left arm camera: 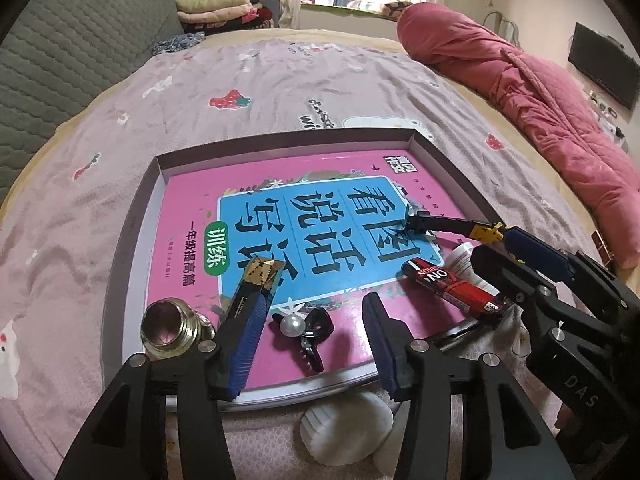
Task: Organize rigid objects
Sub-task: 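Lower the clip onto the book, open the left gripper while the right gripper releases the tube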
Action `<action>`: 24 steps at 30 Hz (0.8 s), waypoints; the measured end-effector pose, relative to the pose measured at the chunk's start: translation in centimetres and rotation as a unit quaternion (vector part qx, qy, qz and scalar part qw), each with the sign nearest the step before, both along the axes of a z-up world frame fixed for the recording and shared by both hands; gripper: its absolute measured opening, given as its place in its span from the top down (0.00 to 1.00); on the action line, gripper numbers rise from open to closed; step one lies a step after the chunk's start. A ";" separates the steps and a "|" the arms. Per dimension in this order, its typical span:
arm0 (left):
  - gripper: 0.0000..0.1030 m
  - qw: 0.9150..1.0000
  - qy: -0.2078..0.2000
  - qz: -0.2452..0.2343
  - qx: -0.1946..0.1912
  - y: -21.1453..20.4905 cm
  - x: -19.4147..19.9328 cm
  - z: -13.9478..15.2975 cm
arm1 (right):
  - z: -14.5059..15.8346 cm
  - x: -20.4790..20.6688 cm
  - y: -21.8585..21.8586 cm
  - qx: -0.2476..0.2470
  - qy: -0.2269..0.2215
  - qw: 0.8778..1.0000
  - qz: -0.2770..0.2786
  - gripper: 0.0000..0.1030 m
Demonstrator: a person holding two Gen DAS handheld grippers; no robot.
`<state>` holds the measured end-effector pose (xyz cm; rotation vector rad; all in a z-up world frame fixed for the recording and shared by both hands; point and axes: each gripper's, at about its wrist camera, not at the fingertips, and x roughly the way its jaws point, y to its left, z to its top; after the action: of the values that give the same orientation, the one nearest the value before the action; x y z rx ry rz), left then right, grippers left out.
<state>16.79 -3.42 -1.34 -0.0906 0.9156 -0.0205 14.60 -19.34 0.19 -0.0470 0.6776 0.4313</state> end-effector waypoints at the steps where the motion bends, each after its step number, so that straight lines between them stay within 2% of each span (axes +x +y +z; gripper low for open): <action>1: 0.49 1.000 0.000 0.001 -0.001 0.1 -0.1 0.1 | 0.0 0.0 0.0 0.000 -0.001 1.000 0.000 0.58; 12: 0.44 1.000 -0.020 0.013 -0.017 2.2 -2.7 2.7 | 1.2 -0.8 -1.5 0.009 -0.022 1.000 -0.004 0.57; 17: 0.43 1.000 -0.019 0.018 -0.012 3.0 -4.3 2.7 | 1.7 -1.4 -1.8 0.013 -0.027 1.000 0.000 0.57; 20: 0.43 1.000 -0.012 0.020 -0.015 3.3 -4.9 2.4 | 2.3 -2.4 -1.6 0.007 -0.046 0.999 0.014 0.57; 24: 0.42 1.000 -0.010 0.018 -0.014 3.2 -5.8 2.4 | 2.3 -3.3 -1.1 0.002 -0.044 0.999 0.025 0.50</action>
<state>11.03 -0.26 1.10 -0.1330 0.8929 -0.0008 11.35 -20.48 2.52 -0.0784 0.5896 0.4770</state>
